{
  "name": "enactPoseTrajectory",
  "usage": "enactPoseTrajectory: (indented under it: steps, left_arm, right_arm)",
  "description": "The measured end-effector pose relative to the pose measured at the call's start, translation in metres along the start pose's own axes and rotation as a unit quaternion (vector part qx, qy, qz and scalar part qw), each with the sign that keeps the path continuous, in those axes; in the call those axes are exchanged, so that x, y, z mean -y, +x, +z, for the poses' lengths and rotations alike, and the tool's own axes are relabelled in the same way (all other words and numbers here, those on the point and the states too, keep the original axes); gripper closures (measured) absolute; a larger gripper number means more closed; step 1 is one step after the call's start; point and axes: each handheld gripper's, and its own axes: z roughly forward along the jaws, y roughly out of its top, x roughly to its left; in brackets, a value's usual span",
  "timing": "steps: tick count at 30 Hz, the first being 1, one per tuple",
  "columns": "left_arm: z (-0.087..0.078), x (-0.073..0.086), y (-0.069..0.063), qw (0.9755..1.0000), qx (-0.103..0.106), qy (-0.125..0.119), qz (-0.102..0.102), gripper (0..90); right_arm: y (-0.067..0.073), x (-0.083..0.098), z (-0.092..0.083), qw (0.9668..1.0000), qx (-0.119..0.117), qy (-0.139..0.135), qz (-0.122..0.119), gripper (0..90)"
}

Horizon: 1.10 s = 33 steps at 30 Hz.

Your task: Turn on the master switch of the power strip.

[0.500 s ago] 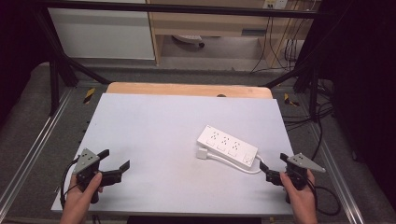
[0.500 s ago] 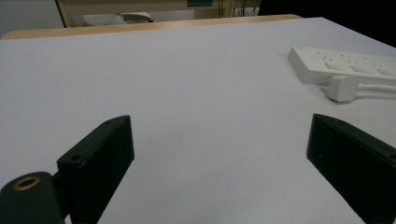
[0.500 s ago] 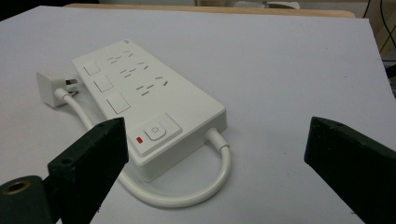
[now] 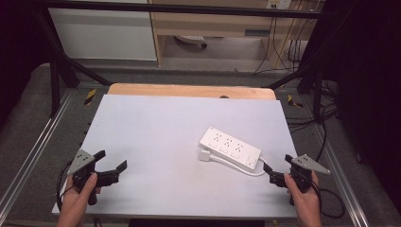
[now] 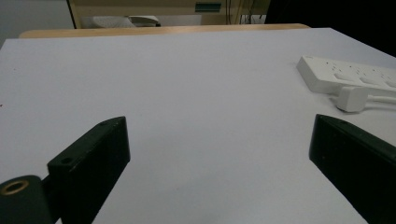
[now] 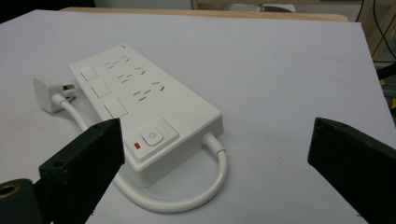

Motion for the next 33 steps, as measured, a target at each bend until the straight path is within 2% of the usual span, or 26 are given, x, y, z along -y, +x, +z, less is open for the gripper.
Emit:
enactPoseTrajectory:
  steps: [5,10,20,23,33]
  left_arm:
    - [0.001,0.0,-0.003,1.0,0.0,0.003,0.005,5.1]
    - [0.003,0.001,-0.005,0.9999,0.002,0.011,0.005,5.1]
    - [0.004,0.002,-0.006,0.9998,0.003,0.018,0.005,5.1]
    - [0.005,0.002,-0.007,0.9997,0.004,0.024,0.007,5.1]
    - [0.007,0.003,-0.009,0.9994,0.009,0.031,0.009,5.2]
  right_arm:
    - [0.0,-0.003,-0.004,0.9999,0.009,-0.014,-0.005,5.1]
    - [0.001,-0.008,-0.011,0.9993,0.008,-0.036,0.004,5.4]
    - [0.003,-0.027,-0.018,0.9985,0.007,-0.053,0.01,3.4]
    - [0.002,-0.037,-0.018,0.9984,-0.002,-0.053,0.021,3.1]
    - [-0.003,-0.059,-0.007,0.999,0.01,-0.042,0.012,3.5]
